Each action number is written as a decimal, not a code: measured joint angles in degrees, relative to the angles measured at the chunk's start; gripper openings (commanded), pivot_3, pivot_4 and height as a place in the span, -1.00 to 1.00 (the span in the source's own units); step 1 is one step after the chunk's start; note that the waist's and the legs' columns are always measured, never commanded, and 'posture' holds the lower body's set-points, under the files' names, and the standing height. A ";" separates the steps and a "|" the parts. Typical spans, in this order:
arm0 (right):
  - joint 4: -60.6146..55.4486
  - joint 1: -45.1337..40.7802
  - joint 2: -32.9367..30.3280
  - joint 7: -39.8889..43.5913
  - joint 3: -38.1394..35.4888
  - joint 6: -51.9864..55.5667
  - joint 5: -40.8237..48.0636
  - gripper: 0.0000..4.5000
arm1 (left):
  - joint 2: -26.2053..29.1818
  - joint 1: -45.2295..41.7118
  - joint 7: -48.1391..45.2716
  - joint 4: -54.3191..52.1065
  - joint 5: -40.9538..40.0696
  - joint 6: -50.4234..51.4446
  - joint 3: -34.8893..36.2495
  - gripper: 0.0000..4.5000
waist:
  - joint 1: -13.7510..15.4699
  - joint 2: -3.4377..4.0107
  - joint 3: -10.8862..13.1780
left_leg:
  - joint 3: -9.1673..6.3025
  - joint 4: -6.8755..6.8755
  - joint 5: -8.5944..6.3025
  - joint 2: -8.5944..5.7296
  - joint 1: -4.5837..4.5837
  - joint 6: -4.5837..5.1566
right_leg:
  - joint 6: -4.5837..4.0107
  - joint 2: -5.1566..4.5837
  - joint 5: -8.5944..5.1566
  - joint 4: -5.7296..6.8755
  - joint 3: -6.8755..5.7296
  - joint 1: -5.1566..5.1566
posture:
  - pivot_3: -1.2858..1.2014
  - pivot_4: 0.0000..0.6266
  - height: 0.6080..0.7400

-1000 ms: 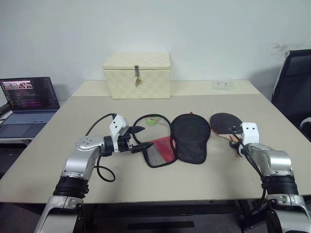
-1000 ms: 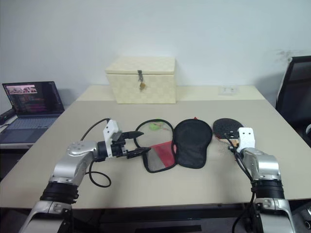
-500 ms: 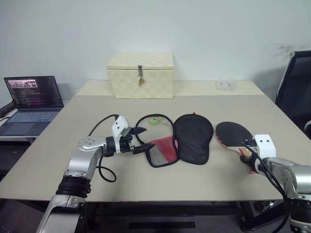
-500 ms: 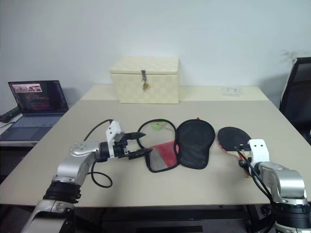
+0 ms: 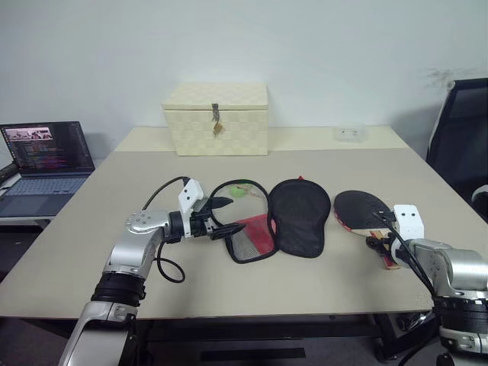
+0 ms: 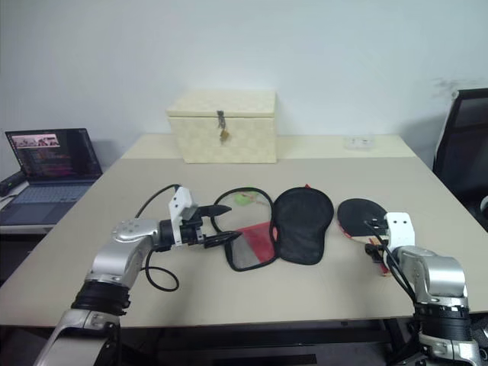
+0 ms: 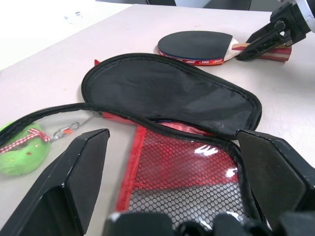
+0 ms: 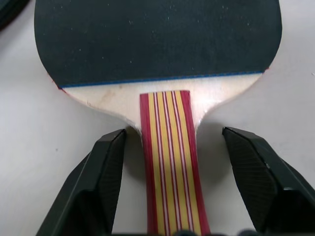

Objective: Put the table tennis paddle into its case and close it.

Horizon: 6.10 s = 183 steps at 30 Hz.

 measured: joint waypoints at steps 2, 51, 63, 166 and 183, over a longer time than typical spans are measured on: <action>0.60 -0.24 0.34 -0.25 0.02 -0.73 -0.02 -0.19 | 0.26 0.30 0.06 -0.14 -0.01 0.01 0.03 1.00 | -0.08 0.00 0.00 | -0.01 0.05 0.00 0.00 0.01 0.00 | 0.00 0.00 0.00 0.07 0.00 0.00 | 0.03 -0.52 1.00; 4.14 -10.40 32.26 -17.23 3.81 -8.33 -2.00 -0.52 | 8.86 6.52 -3.71 -17.00 -11.33 15.75 4.07 1.00 | -0.66 0.10 0.06 | -0.09 0.12 0.00 0.05 -0.05 0.00 | -0.06 -0.02 -0.04 0.20 -0.04 -0.11 | 0.03 -0.52 1.00; 5.17 -9.38 31.88 -18.97 5.00 -11.76 -4.32 -0.52 | 8.90 6.66 -3.58 -17.00 -11.13 15.04 4.07 1.00 | -0.51 0.09 0.06 | -0.11 0.12 0.00 0.02 -0.06 0.00 | -0.06 -0.02 -0.04 0.19 -0.06 -0.11 | 0.03 -0.52 1.00; 21.31 -12.73 0.58 14.56 12.05 -17.04 5.44 1.00 | -5.61 -9.49 0.05 13.07 6.79 -2.45 3.54 -0.98 | 0.62 -0.05 0.14 | -0.20 0.61 -0.02 -0.07 -0.46 0.03 | 0.14 -0.02 -0.03 0.20 -0.17 -0.15 | 0.03 -0.52 1.00; 31.13 -18.73 5.37 19.71 16.21 -21.83 -0.13 0.29 | -4.85 -7.63 3.67 6.77 5.08 1.71 3.50 -1.00 | -0.84 -0.04 0.10 | -0.05 0.61 -0.02 0.01 -0.08 0.03 | 0.12 -0.01 -0.01 0.33 -0.01 0.01 | 0.03 -0.52 1.00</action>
